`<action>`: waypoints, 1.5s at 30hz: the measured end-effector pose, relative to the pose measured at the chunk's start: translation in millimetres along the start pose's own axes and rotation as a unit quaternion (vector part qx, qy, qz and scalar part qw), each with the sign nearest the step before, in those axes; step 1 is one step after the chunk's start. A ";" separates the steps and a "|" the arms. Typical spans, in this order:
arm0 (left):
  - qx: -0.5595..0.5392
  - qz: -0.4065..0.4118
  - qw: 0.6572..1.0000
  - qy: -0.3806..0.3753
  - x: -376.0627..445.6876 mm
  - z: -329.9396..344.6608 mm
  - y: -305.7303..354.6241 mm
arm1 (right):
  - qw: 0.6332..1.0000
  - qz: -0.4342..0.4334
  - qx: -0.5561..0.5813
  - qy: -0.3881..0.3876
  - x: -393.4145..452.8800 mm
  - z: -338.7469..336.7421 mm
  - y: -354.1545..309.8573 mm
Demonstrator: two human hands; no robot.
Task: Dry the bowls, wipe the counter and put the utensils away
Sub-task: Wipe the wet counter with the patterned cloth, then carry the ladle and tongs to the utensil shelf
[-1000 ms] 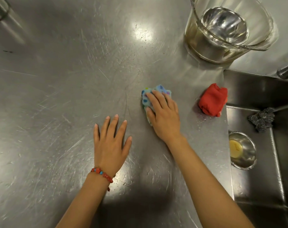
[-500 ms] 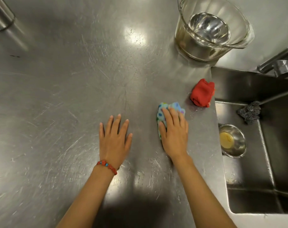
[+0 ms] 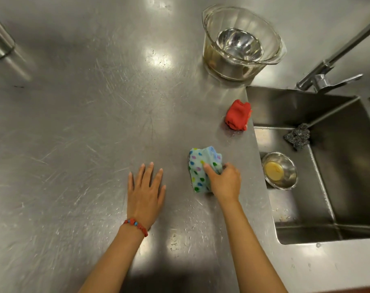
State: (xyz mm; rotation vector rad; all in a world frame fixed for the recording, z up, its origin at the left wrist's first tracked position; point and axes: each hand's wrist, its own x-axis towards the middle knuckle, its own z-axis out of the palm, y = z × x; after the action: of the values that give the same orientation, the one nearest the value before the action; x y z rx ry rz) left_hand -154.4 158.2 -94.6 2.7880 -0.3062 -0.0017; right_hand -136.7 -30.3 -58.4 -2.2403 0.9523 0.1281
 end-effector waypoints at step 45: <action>0.003 -0.239 0.966 0.102 -229.3 -140.1 -220.5 | 0.805 -0.530 -0.203 -0.175 -288.6 173.1 -91.8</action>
State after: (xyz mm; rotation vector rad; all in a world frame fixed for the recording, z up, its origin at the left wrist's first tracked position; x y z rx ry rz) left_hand -326.6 455.7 -42.9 2.7646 0.4181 0.1711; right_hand -256.1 297.1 -40.7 -2.6650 -0.6517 0.2319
